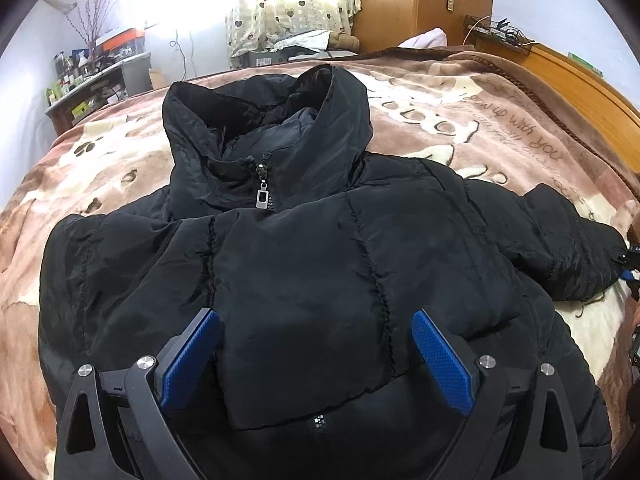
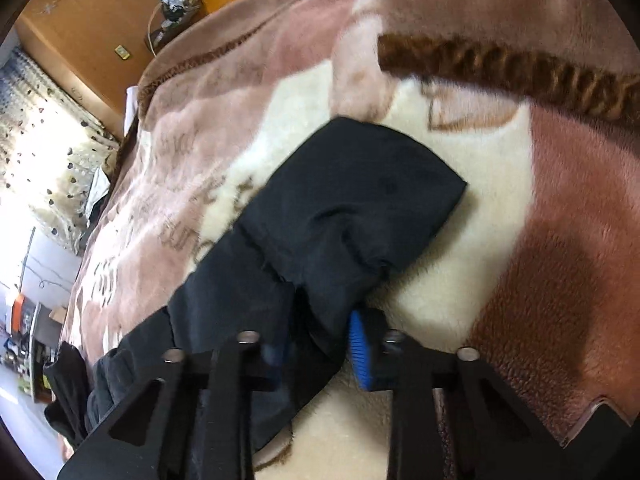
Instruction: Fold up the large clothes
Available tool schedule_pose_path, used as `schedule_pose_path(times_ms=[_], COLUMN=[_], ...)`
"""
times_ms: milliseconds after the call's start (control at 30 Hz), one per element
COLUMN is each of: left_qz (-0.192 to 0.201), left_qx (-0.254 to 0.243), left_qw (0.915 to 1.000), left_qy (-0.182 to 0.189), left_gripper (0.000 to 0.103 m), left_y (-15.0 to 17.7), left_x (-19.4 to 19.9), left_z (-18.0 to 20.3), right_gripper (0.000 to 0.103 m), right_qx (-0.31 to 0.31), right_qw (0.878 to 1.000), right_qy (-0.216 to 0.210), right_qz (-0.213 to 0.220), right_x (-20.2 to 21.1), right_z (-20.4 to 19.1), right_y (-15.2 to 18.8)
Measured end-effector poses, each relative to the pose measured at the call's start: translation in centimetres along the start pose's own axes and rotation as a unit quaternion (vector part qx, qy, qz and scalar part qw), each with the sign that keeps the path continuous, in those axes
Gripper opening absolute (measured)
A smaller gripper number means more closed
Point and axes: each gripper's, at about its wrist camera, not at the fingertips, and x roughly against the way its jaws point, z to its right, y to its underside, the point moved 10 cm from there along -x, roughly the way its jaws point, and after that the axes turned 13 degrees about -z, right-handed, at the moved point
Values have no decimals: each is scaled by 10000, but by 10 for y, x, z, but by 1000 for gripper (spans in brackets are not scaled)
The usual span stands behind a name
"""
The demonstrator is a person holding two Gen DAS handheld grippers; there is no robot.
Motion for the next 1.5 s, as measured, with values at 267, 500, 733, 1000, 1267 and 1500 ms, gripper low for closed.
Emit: schedule_pose_path(times_ms=[267, 500, 733, 1000, 1267, 1500], left_qz=[2, -138, -86, -38, 172, -88], left_qx=[74, 309, 609, 734, 549, 936], left_qw=[9999, 9990, 9964, 9918, 9912, 9757], left_qy=[135, 279, 586, 1046, 1191, 1981], left_gripper=[98, 98, 98, 103, 103, 103], left_y=[2, 11, 14, 16, 16, 12], left_x=[9, 17, 32, 42, 49, 44], left_z=[-3, -22, -42, -61, -61, -47], right_gripper=[12, 11, 10, 10, 11, 36], right_qx=[1155, 2735, 4007, 5034, 5563, 5616], right_qw=[9894, 9501, 9009, 8531, 8214, 8094], right_qy=[-26, -350, -900, -1119, -1243, -1498], right_qz=[877, 1456, 1409, 796, -184, -836], right_x=[62, 118, 138, 98, 41, 36], right_z=[-58, -151, -241, -292, -299, -280], right_y=[1, 45, 126, 228, 307, 327])
